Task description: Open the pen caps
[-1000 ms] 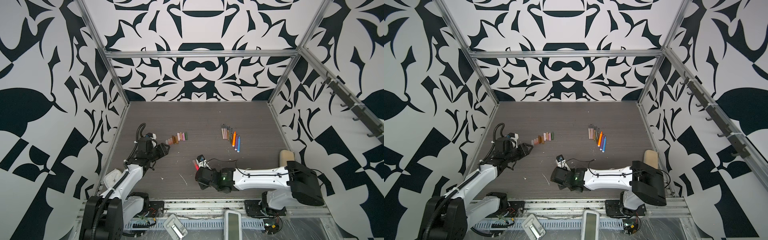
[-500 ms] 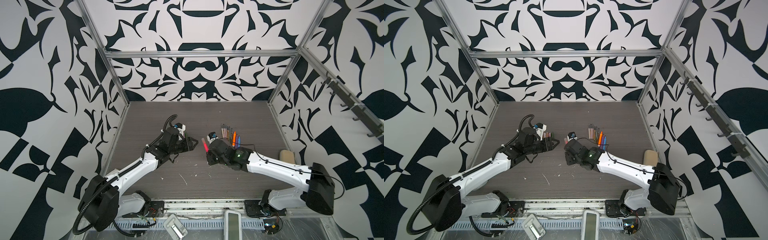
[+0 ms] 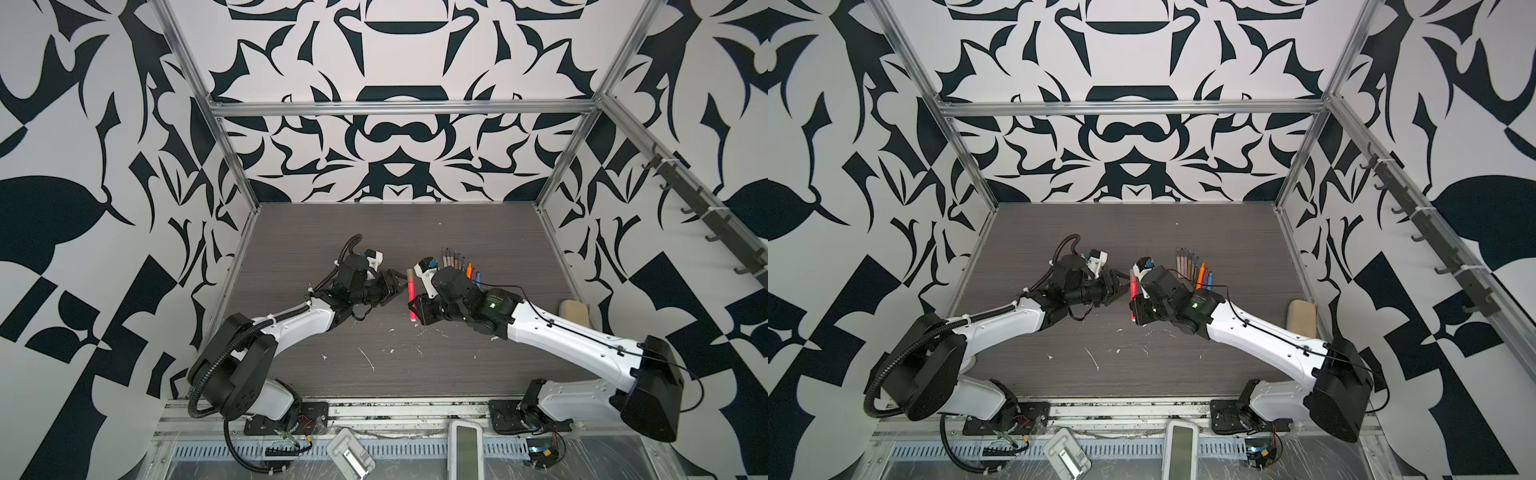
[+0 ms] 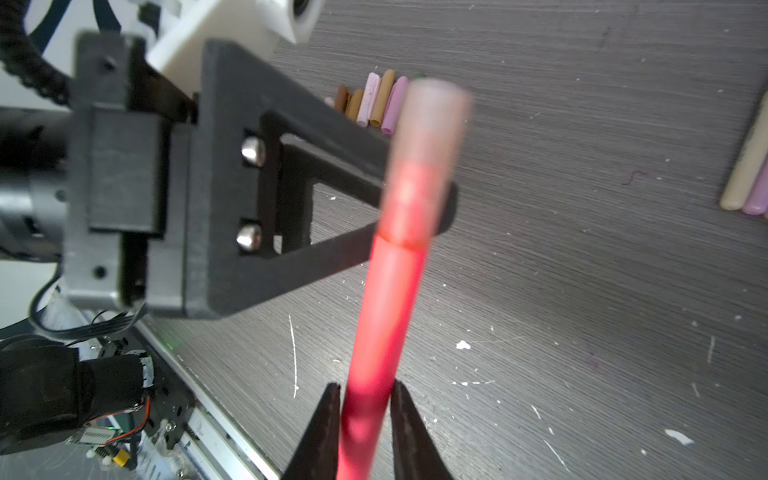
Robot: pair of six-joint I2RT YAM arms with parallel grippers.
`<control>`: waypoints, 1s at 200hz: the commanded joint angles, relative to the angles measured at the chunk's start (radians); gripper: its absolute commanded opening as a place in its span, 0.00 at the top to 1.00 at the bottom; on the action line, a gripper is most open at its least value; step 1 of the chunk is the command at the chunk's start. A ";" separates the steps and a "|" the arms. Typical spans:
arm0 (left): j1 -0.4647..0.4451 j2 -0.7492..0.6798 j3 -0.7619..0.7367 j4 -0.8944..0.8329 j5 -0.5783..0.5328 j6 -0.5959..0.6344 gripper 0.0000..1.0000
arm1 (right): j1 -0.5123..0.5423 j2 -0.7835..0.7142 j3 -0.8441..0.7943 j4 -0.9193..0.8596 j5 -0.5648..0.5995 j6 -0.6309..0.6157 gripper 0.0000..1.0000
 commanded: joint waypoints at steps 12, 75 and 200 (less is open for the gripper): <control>-0.004 -0.025 0.004 0.083 0.030 -0.053 0.42 | -0.011 -0.024 0.017 0.043 -0.018 0.000 0.74; 0.001 -0.062 -0.056 0.076 0.031 -0.036 0.62 | -0.044 -0.010 -0.026 0.043 -0.009 0.002 0.82; 0.131 -0.262 -0.136 -0.319 -0.068 0.174 0.49 | -0.040 0.135 -0.091 -0.174 0.004 -0.056 0.73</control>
